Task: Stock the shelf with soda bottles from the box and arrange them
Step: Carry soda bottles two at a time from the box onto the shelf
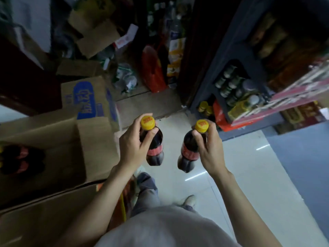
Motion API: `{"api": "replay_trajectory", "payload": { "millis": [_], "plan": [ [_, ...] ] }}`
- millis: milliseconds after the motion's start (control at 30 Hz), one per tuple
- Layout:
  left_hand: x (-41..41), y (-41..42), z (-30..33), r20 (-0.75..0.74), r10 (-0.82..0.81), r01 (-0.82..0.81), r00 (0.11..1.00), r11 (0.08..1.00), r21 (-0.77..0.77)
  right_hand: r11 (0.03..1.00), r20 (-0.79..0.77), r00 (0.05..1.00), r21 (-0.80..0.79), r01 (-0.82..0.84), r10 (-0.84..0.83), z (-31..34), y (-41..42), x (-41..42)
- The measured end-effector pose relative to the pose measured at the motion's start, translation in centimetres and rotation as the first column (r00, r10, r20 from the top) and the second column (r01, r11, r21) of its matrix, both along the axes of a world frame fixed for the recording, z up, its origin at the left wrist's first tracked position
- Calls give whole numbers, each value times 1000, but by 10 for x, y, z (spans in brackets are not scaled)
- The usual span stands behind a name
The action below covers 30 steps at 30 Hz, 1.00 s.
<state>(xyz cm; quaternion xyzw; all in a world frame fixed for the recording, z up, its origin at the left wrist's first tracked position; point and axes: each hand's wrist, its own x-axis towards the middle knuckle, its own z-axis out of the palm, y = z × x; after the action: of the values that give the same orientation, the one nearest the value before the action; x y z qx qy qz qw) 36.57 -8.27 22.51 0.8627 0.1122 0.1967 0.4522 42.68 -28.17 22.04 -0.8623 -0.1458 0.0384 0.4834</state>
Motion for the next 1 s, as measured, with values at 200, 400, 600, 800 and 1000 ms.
{"api": "replay_trajectory", "payload": {
  "millis": [200, 400, 600, 800, 1000],
  "plan": [
    [34, -131, 28, 116, -79, 87, 990, 994, -61, 999, 73, 997, -41, 19, -16, 25, -143, 18],
    [90, -220, 79, 214, -147, 172, 966, 979, -105, 995, 247, 969, -88, 47, -24, 73, -229, 74],
    [175, -276, 133, 420, -181, 235, 889, 969, -80, 995, 354, 932, 91, 47, -76, 139, -274, 163],
    [255, -320, 183, 661, -139, 218, 738, 975, -38, 975, 482, 874, 213, -55, -56, 207, -301, 255],
    [321, -348, 247, 714, -157, 116, 682, 988, 106, 902, 549, 836, 372, -219, -24, 271, -328, 335]
  ]
}}
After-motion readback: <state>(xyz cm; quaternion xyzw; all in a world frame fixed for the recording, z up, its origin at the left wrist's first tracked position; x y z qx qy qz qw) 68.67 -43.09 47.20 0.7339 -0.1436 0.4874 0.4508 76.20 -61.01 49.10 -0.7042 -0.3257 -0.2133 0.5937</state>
